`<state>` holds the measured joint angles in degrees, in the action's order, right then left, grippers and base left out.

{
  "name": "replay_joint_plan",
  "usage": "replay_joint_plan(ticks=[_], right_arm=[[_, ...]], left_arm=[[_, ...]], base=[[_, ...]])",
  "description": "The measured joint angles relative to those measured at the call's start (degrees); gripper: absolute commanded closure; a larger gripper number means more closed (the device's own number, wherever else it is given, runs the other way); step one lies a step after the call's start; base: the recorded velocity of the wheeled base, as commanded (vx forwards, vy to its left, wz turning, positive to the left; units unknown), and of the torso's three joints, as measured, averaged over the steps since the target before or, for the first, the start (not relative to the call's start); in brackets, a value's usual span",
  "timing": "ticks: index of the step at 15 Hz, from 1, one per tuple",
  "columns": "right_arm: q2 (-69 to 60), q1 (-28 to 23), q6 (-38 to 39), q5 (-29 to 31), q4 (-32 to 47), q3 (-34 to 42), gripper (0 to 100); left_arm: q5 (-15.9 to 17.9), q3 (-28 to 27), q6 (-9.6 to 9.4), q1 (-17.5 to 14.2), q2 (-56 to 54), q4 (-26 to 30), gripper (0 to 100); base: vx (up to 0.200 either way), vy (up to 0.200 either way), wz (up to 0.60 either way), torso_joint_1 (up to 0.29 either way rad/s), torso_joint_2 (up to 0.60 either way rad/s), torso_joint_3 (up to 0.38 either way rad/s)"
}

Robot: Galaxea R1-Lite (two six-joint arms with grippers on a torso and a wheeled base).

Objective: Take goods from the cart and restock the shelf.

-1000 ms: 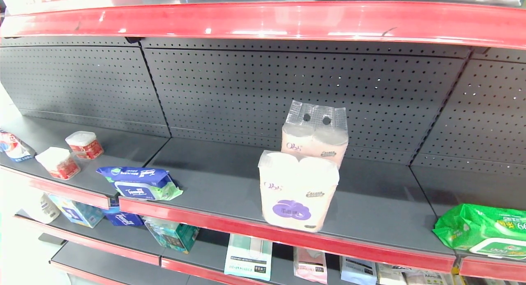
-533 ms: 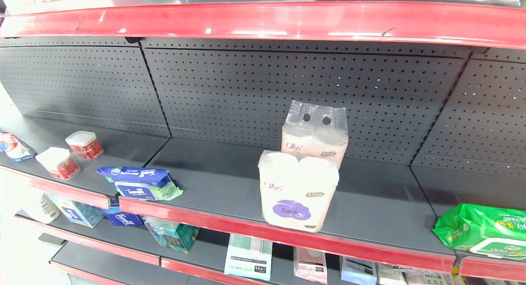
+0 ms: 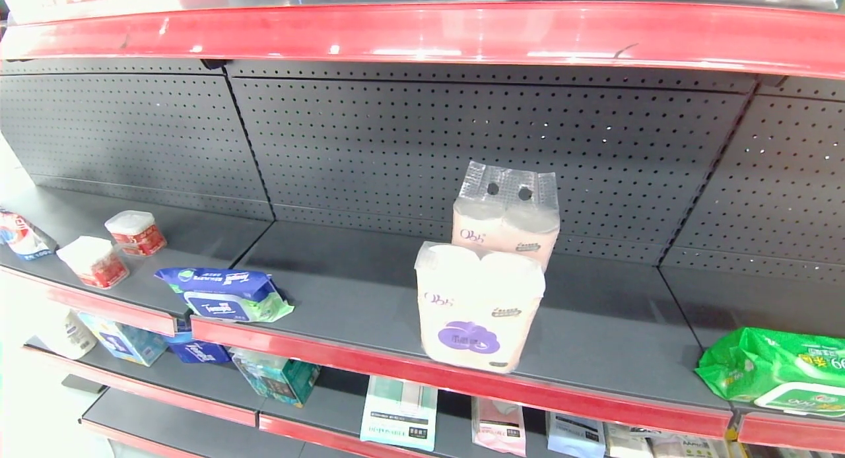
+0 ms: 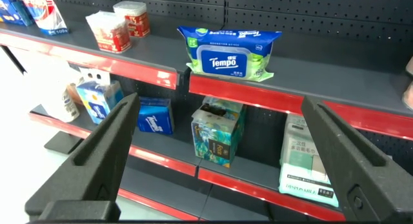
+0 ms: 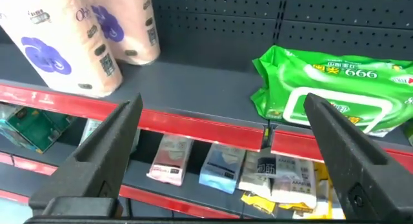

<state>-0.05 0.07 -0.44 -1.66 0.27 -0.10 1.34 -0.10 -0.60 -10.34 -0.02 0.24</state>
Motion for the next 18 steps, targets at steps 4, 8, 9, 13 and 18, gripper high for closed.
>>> replay_joint_plan(ticks=[4,8,9,13,18], right_arm=[[0.0,0.0,0.0,0.7,0.0,0.0,0],[0.0,0.0,0.0,0.7,0.0,0.0,0],[0.0,0.0,0.0,0.7,0.0,0.0,0],[0.0,0.0,0.0,0.7,0.0,0.0,0],[0.0,0.0,0.1,0.7,0.0,0.0,0]], left_arm=[[0.0,0.0,-0.05,0.0,0.0,0.0,0],[0.0,0.0,-0.09,0.0,0.0,0.0,0],[0.0,0.0,-0.09,0.0,0.0,0.0,0],[0.0,0.0,-0.09,0.0,0.0,0.0,0],[1.9,-0.1,-0.73,0.2,0.0,-0.1,0]], base=[[0.0,0.0,-0.6,0.002,0.0,0.004],[0.0,0.0,-0.6,0.007,0.0,0.001],[0.0,0.0,-0.6,0.007,0.0,0.007],[0.0,0.0,-0.3,0.0,0.0,0.001],[0.0,0.0,0.0,0.0,0.0,0.0]])
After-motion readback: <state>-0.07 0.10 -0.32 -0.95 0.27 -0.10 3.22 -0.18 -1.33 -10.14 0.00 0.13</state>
